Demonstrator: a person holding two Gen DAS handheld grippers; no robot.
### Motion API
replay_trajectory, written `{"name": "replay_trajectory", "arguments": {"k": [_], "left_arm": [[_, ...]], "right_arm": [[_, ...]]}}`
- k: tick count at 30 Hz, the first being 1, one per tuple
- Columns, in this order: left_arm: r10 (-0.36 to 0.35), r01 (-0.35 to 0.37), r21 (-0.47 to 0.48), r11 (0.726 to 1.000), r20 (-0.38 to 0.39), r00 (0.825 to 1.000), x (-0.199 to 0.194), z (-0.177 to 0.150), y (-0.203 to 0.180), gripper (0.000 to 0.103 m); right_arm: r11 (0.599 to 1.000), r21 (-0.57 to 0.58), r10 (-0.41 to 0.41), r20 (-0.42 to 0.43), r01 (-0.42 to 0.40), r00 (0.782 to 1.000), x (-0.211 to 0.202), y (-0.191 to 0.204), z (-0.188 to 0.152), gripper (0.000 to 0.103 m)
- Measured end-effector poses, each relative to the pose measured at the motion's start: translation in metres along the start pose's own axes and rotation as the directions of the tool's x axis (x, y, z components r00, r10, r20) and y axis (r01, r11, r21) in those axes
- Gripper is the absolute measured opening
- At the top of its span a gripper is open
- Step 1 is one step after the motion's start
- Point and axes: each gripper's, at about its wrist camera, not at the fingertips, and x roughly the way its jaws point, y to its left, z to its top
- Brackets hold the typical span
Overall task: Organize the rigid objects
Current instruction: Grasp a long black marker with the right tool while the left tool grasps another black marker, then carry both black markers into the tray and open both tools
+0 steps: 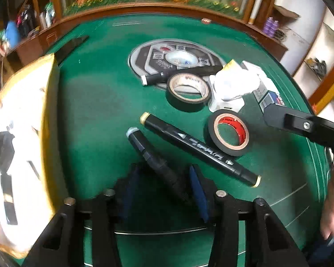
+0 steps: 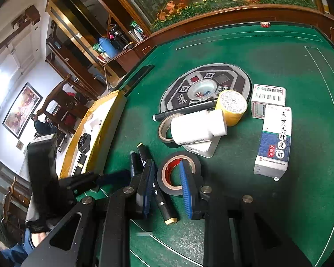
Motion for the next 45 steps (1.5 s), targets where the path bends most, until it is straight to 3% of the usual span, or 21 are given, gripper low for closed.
{"name": "replay_trajectory", "arguments": {"k": [4,7,9,10,11,18,23,30,37,42,45], "left_arm": [[-0.112,0.112,-0.046,0.993,-0.006,0.994,-0.005,-0.005,0.003,0.049],[-0.045,0.044,0.019,0.999,0.008,0.999,-0.001,-0.007,-0.011,0.049],[-0.018,0.017,0.043,0.999,0.020,1.000,-0.003,-0.010,-0.014,0.040],[-0.003,0.002,0.051,0.999,0.027,1.000,-0.003,-0.011,-0.013,0.023],[0.007,-0.009,0.053,0.999,0.033,0.999,-0.005,-0.014,-0.010,0.015],[-0.039,0.037,0.035,0.999,0.048,0.998,-0.017,-0.035,0.007,0.015],[-0.022,0.018,0.065,0.998,0.061,0.998,-0.019,-0.037,0.002,0.015],[-0.022,0.017,0.072,0.997,0.071,0.997,-0.019,-0.039,0.002,0.016],[-0.018,0.012,0.078,0.997,0.076,0.997,-0.018,-0.040,0.001,0.016],[-0.016,0.010,0.074,0.997,0.081,0.997,-0.019,-0.040,0.000,0.017],[-0.044,0.038,0.072,0.997,0.088,0.995,-0.020,-0.042,0.001,0.015]], "right_arm": [[0.999,-0.033,-0.002,-0.030,0.001,1.000,0.007,0.008,-0.003,0.024],[0.999,-0.043,-0.006,-0.042,0.004,0.999,0.010,0.010,-0.005,0.024],[0.998,-0.061,-0.010,-0.049,0.007,0.999,0.011,0.013,-0.006,0.024],[0.997,-0.076,-0.011,-0.059,0.006,0.998,0.012,0.015,-0.007,0.024],[0.996,-0.088,-0.012,-0.065,0.007,0.998,0.013,0.017,-0.008,0.024],[0.982,-0.187,-0.020,-0.129,-0.005,0.991,0.024,0.040,-0.021,0.016],[0.971,-0.238,-0.071,-0.170,0.028,0.983,0.040,0.052,-0.029,0.015],[0.961,-0.257,-0.142,-0.140,0.102,0.980,0.048,0.054,-0.026,0.012],[0.926,-0.325,-0.248,-0.138,0.193,0.959,0.068,0.063,-0.016,0.013],[0.907,-0.361,-0.279,-0.132,0.216,0.951,0.080,0.067,-0.019,0.014],[0.937,-0.300,-0.228,-0.131,0.181,0.965,0.074,0.061,-0.020,0.014]]}}
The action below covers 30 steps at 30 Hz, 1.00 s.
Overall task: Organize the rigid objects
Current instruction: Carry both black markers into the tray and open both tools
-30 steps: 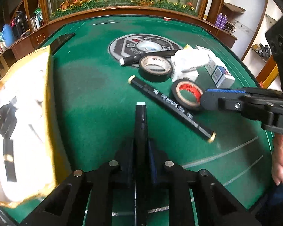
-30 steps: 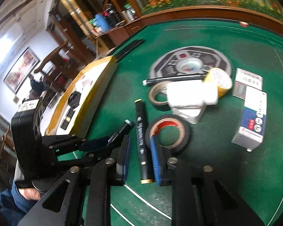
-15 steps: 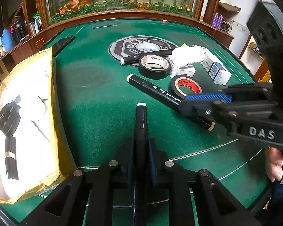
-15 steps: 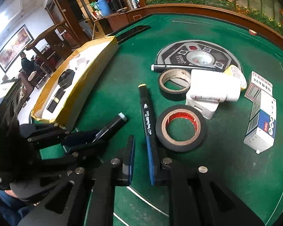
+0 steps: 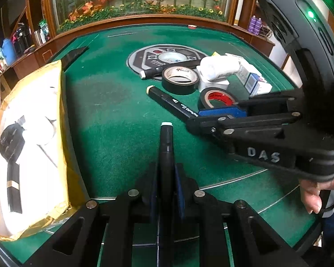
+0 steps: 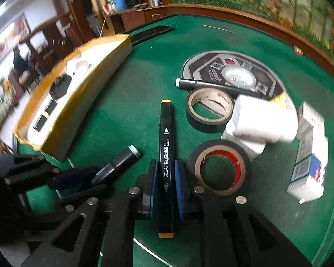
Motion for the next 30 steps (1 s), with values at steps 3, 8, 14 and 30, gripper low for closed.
{"name": "replay_trajectory", "arguments": {"k": [3,8,14,30], "left_arm": [[-0.062,0.062,-0.039,0.997,-0.003,0.998,-0.002,0.001,0.003,0.015],[-0.103,0.106,-0.078,0.991,0.039,0.994,-0.019,0.008,0.005,0.015],[-0.155,0.171,-0.142,0.975,0.112,0.981,-0.046,0.017,0.022,0.015],[-0.063,0.175,-0.334,0.926,0.319,0.946,-0.116,0.015,0.120,0.015]], "right_arm": [[0.997,0.057,0.054,0.033,-0.056,0.998,-0.010,-0.010,-0.002,0.014],[0.985,0.118,0.121,0.071,-0.129,0.990,-0.022,-0.018,-0.001,0.014],[0.972,0.148,0.169,0.100,-0.182,0.981,-0.028,-0.020,0.001,0.014],[0.934,0.111,0.314,0.203,-0.341,0.927,-0.044,0.040,0.035,0.014]]}}
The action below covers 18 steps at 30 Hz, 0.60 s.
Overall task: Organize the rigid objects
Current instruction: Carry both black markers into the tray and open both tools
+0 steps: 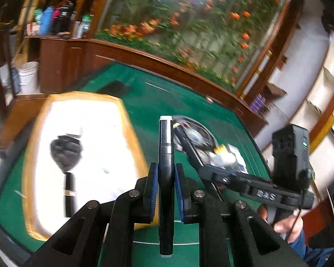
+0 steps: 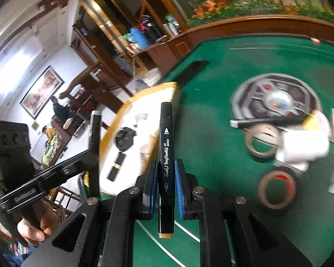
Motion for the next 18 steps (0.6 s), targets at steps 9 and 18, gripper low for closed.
{"name": "replay_trajectory", "arguments": {"k": [9,18], "left_arm": [[0.112,-0.105,-0.134,0.985,0.043,0.993,-0.010,0.005,0.070,0.015],[0.231,-0.229,-0.176,0.957,-0.013,0.973,0.007,-0.009,0.110,0.015]], "right_arm": [[0.998,-0.047,0.048,-0.032,-0.049,0.998,0.061,0.067,0.018,0.015],[0.999,-0.048,0.013,-0.155,-0.020,0.988,0.133,0.087,0.002,0.014]]}}
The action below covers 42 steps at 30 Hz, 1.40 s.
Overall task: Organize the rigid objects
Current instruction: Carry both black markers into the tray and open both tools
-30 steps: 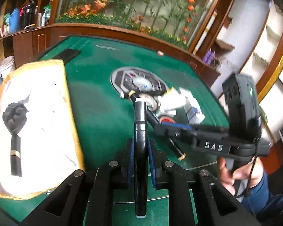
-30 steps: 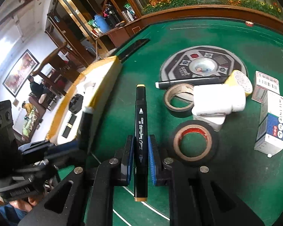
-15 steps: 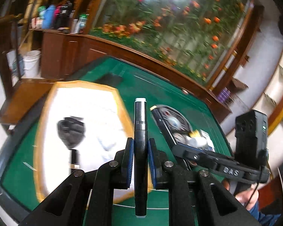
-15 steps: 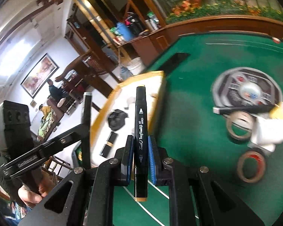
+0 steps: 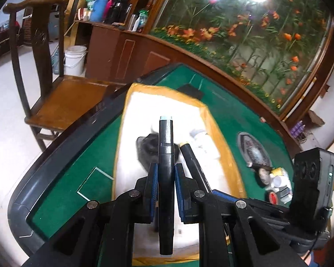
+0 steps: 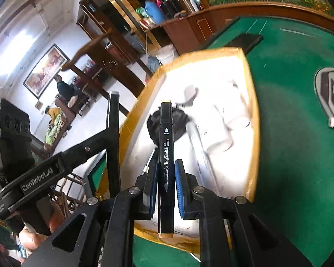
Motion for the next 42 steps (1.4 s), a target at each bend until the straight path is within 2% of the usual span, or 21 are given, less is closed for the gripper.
{"name": "replay_trajectory", "arguments": {"k": [8,15,21,22,23,25,30,32,38,42], "left_arm": [[0.111,-0.109,0.051,0.993,-0.029,0.993,0.016,-0.009,-0.002,0.015],[0.140,-0.138,0.069,0.988,-0.024,0.990,0.016,-0.011,0.001,0.016],[0.156,-0.153,0.085,0.985,-0.035,0.987,0.015,-0.012,-0.002,0.016],[0.159,-0.155,0.081,0.985,-0.040,0.986,0.016,-0.012,-0.002,0.019],[0.162,-0.158,0.076,0.984,-0.046,0.986,0.017,-0.011,-0.002,0.030],[0.149,-0.146,0.066,0.987,-0.043,0.988,0.014,-0.011,-0.001,0.041],[0.141,-0.139,0.100,0.985,-0.008,0.990,0.002,-0.010,-0.013,0.043],[0.121,-0.121,0.110,0.987,0.003,0.993,-0.003,-0.011,-0.020,0.050],[0.085,-0.086,0.164,0.983,0.014,0.996,-0.010,-0.011,-0.048,0.051],[0.040,-0.040,0.228,0.973,0.003,0.999,-0.013,-0.019,-0.078,0.055]], "right_arm": [[0.996,-0.066,-0.055,-0.030,0.053,0.998,0.016,0.008,-0.006,0.014],[0.977,-0.172,-0.129,-0.026,0.123,0.991,0.020,0.018,-0.016,0.015],[0.980,-0.162,-0.121,-0.031,0.114,0.992,0.018,0.016,-0.018,0.015],[0.981,-0.162,-0.115,-0.034,0.108,0.993,0.016,0.016,-0.018,0.015],[0.981,-0.163,-0.114,-0.033,0.107,0.993,0.016,0.015,-0.018,0.015],[0.980,-0.165,-0.115,-0.032,0.108,0.993,0.015,0.016,-0.018,0.016],[0.988,-0.131,-0.085,-0.021,0.081,0.996,0.001,0.008,-0.017,0.016],[0.992,-0.106,-0.065,-0.010,0.064,0.998,-0.008,0.002,-0.015,0.016],[0.997,-0.034,-0.065,0.064,0.067,0.996,-0.048,-0.029,-0.014,0.021],[0.994,0.041,-0.107,0.133,0.102,0.985,-0.090,-0.070,-0.018,0.021]]}}
